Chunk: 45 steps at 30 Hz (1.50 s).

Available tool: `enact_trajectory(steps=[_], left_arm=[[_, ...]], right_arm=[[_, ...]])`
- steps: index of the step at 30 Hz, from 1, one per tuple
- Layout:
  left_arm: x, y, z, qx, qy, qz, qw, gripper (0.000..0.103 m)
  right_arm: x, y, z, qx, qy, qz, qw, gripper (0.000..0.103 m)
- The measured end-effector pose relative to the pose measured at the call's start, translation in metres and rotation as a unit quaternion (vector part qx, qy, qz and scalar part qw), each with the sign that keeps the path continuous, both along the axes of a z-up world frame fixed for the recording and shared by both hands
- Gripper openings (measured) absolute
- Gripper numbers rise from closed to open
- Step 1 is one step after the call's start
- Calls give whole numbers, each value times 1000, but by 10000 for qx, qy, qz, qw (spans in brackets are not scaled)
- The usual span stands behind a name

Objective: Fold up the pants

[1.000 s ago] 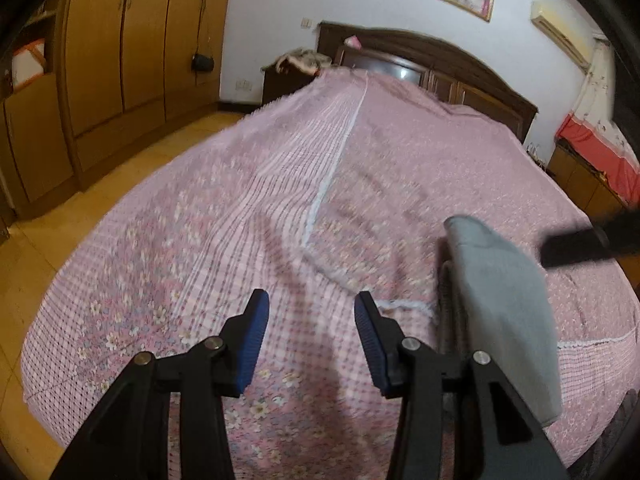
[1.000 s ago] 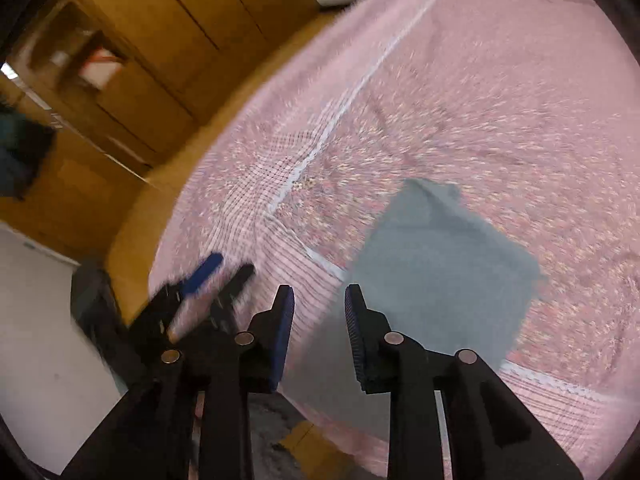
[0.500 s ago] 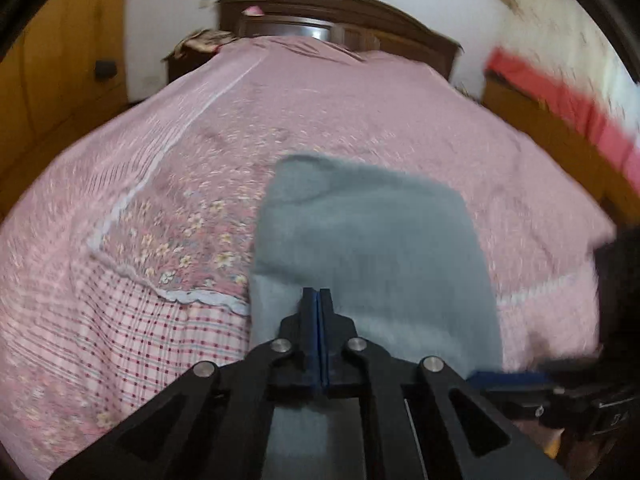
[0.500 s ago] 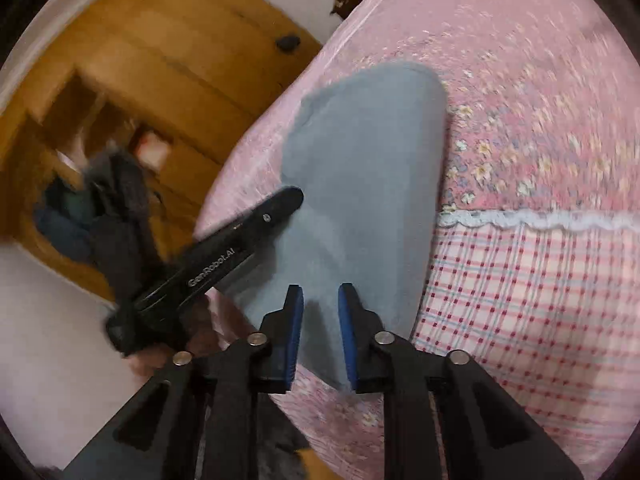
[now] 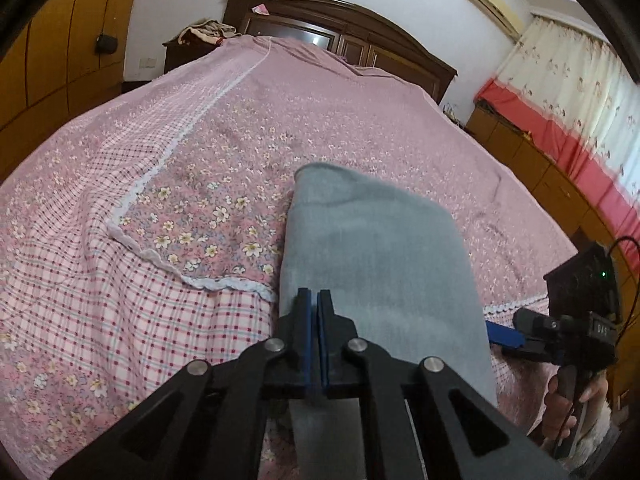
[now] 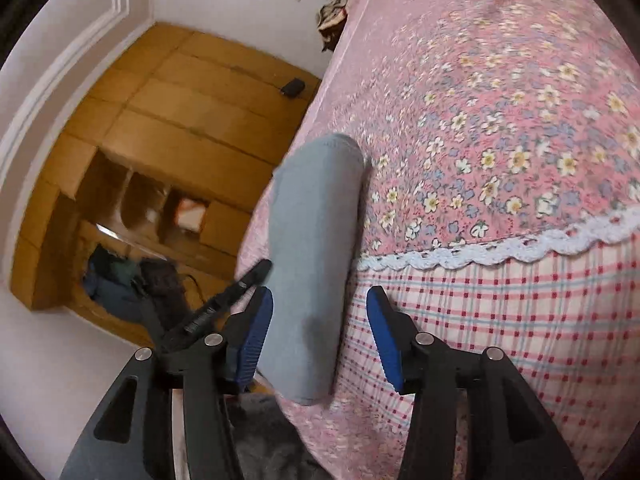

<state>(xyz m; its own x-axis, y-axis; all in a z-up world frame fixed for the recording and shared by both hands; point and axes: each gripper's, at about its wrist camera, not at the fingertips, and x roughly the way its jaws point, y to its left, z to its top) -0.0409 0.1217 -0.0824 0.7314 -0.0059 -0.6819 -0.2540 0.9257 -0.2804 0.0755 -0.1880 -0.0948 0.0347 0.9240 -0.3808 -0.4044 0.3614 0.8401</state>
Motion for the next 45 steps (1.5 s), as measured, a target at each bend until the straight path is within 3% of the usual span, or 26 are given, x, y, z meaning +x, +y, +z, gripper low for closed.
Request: enact_trajectory(steps=[3, 5, 6, 7, 10, 14, 19, 22, 25, 29, 35, 40, 45], left_arm=[[-7, -4, 4, 117, 10, 70, 9999, 6], [-11, -7, 7, 239, 23, 169, 9996, 34], [-12, -8, 7, 334, 62, 272, 9991, 68], [-13, -6, 4, 377, 100, 355, 9986, 74], [-9, 3, -9, -237, 160, 111, 9995, 71], [-5, 17, -17, -832, 76, 96, 9965, 70], [-5, 25, -19, -1146, 14, 159, 9933, 70], [-6, 26, -20, -1192, 9, 144, 9928, 70], [-4, 28, -22, -1242, 7, 131, 9922, 70], [-5, 32, -20, -1285, -38, 102, 9916, 71], [-3, 21, -15, -929, -6, 34, 9957, 70], [-13, 16, 3, -1145, -347, -145, 9927, 69], [-8, -10, 27, -936, -676, -503, 9920, 67]], right_arm=[[-4, 19, 5, -336, -375, 316, 9982, 52], [-5, 32, 6, -499, -546, 499, 9960, 53], [-3, 40, 7, -519, -582, 558, 9954, 54], [0, 49, 7, -513, -574, 613, 9951, 55], [13, 73, 4, -377, -345, 739, 9960, 57], [29, 102, 3, -186, -108, 878, 9959, 69], [32, 125, 6, 401, -61, 981, 9944, 73], [33, 147, 3, 225, -108, 1049, 9942, 73], [30, 154, 2, -210, -203, 1187, 9925, 63], [30, 130, -6, -115, 152, 1278, 9916, 35], [39, 125, -28, 314, 904, 1270, 9873, 23], [44, 111, 14, 38, 277, 1520, 9880, 21], [82, 52, 58, -553, -175, 1506, 9869, 21]])
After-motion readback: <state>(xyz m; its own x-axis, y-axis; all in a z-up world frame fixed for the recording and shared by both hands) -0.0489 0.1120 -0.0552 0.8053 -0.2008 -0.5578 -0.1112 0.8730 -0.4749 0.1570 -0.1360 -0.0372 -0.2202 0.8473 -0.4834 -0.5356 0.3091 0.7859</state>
